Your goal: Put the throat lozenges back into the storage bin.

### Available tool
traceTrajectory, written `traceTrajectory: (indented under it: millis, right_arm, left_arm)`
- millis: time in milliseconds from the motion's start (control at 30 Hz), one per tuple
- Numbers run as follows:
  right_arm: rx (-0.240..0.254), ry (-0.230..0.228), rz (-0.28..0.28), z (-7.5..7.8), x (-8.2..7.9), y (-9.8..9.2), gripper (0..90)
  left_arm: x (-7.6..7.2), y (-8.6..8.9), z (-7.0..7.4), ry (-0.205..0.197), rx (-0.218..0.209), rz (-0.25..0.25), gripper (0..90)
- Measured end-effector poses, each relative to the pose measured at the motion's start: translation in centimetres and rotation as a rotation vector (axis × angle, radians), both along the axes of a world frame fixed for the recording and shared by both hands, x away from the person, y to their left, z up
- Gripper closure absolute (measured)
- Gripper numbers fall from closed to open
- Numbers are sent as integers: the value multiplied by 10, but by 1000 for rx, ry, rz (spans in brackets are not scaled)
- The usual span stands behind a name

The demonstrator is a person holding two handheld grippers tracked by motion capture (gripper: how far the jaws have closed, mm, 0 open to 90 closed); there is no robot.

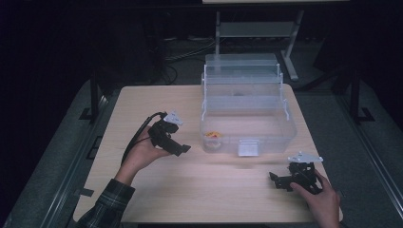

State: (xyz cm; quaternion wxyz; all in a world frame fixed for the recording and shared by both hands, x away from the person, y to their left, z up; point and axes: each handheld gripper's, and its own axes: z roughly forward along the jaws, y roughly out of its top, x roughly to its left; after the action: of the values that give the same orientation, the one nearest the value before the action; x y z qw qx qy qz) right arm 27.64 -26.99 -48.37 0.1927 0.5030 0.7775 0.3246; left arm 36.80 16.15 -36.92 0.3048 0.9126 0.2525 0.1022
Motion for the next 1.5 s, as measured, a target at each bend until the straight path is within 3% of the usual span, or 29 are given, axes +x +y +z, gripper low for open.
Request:
traceTrajectory:
  millis: [900,1500]
  right_arm:
    - [1,1,0,0,0,0,0]
    - [1,1,0,0,0,0,0]
  left_arm:
    - [-39,44,-50,-18,1,74,124]
    - [-75,79,-75,-60,-56,154,130]
